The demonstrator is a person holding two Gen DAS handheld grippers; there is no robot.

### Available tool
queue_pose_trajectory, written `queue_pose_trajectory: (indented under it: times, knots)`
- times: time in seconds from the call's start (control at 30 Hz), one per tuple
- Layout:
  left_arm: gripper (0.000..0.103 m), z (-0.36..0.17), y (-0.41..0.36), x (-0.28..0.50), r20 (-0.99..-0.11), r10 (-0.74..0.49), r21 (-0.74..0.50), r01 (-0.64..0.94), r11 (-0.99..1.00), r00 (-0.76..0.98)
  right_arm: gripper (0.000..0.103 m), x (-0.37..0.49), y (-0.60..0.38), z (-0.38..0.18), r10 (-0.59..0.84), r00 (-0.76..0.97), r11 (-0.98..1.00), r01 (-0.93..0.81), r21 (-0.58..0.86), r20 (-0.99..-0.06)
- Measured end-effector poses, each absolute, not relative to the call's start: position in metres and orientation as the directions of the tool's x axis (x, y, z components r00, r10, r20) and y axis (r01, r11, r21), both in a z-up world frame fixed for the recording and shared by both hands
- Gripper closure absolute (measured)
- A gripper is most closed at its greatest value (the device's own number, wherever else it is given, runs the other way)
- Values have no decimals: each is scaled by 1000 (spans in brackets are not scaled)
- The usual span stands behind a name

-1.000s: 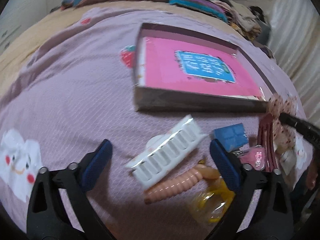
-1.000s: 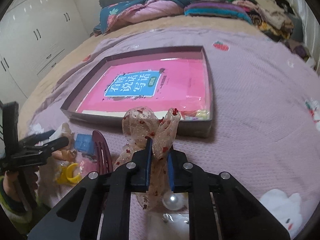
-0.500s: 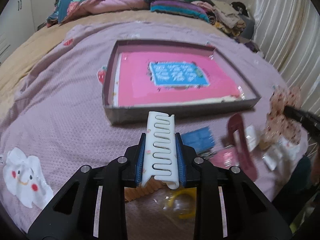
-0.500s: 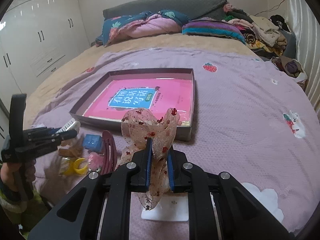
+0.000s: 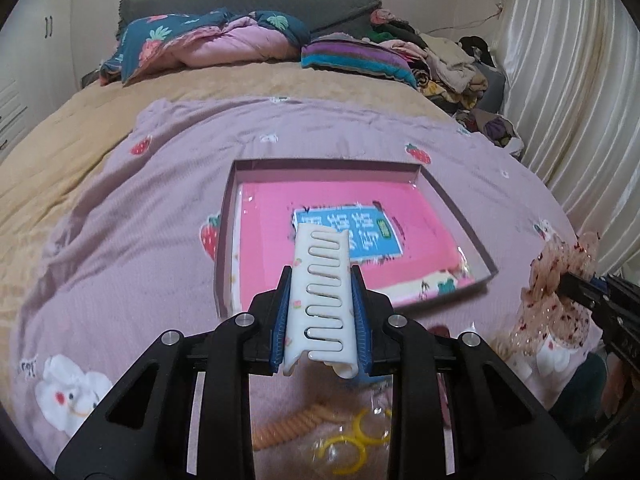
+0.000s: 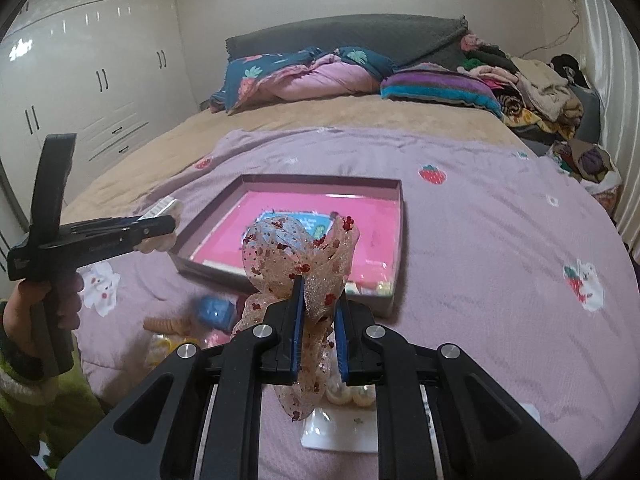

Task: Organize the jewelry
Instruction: 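Carry the claw clip and lace bow into the box and open both tools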

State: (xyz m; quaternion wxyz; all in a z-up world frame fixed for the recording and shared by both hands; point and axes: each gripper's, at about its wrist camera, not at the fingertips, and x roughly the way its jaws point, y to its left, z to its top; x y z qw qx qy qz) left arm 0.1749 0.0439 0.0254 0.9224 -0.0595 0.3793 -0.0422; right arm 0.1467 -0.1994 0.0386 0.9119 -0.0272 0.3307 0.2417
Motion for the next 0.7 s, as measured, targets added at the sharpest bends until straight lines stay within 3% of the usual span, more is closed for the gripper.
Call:
queue_pose_trajectory:
  times: [0.37,0.7]
  knots:
    - [84,16,45,218,-718,-131,-165,16,986,684,90,198,-173,52,432,668,877,-467,111,-606]
    - [84,-12,41,249,-755,-123,-158,3,987,644,90,255,-153,24,366,634,905,-412,103,-681]
